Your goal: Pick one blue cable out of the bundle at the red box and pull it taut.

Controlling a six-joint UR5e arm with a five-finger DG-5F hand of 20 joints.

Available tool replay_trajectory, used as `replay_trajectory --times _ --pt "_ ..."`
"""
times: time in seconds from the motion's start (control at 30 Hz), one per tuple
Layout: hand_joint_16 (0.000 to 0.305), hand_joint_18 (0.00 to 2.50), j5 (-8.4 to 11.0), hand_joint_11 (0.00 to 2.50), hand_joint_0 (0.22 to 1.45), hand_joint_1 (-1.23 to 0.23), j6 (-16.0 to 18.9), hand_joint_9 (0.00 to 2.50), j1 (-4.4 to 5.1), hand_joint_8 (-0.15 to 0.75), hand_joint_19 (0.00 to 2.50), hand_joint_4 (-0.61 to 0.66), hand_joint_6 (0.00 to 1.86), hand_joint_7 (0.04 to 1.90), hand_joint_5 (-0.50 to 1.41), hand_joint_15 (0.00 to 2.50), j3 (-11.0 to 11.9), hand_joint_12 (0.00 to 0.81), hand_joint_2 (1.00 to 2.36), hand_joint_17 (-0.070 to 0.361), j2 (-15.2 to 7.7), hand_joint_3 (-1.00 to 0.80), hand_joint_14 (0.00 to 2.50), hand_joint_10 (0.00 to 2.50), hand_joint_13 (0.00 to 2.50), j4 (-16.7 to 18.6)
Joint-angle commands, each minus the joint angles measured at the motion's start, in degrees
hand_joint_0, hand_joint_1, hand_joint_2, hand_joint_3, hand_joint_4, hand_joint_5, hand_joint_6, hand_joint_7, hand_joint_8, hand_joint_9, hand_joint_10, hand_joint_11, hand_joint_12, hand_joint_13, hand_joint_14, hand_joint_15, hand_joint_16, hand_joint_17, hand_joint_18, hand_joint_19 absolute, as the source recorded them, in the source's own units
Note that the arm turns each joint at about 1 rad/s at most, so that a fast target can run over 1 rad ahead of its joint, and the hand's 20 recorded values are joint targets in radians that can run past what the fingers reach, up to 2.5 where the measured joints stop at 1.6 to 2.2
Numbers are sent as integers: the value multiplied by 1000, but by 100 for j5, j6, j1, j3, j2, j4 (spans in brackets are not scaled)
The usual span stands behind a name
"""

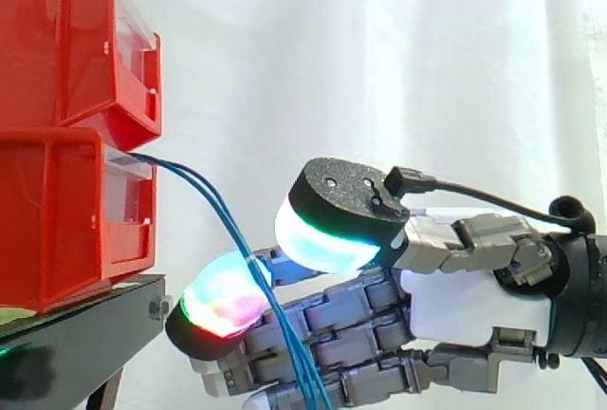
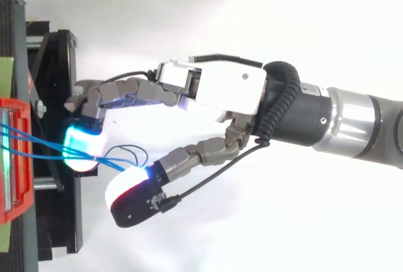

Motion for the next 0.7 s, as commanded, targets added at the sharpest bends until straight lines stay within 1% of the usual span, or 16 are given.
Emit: replay_trajectory --times 0.0,0.1,0.13,0.23,0.33,0.4,0.5,0.57,0.6,0.67 --pt "57 272 14 5 556 -739 34 346 6 318 183 362 503 1087 -124 27 2 385 1002 129 -27 -472 2 0 156 67" --pt "57 283 6 0 561 -731 34 363 6 321 179 357 503 1113 -119 22 11 383 1003 128 -27 -464 0 0 170 85" --pt "57 287 14 0 567 -725 43 365 -12 320 180 350 503 1123 -117 26 55 382 1003 128 -27 -452 0 2 182 59" --pt "56 294 14 4 582 -716 61 376 -12 320 184 331 502 1164 -110 21 90 379 1006 127 -27 -422 0 0 186 32" --pt "56 306 14 12 595 -708 61 382 -21 319 175 281 502 1231 -104 25 99 380 1009 126 -27 -389 2 0 200 41" --pt "56 320 14 13 605 -710 61 388 -21 318 182 249 500 1314 -101 28 99 378 1010 127 -27 -367 1 0 211 50" --pt "56 325 14 31 608 -711 61 398 -21 319 169 238 556 1262 -112 33 99 377 1012 127 -27 -347 1 0 219 59" --pt "56 331 14 30 611 -712 61 400 -21 319 172 238 616 1176 -126 28 99 377 1012 127 -27 -340 0 0 224 67" --pt "56 333 14 31 612 -711 61 400 -21 320 172 236 622 1180 -128 27 107 377 1012 127 -27 -340 0 0 224 59" --pt "56 338 14 37 613 -713 61 402 -21 320 174 237 688 1077 -143 27 99 376 1012 127 -27 -339 0 0 226 67"
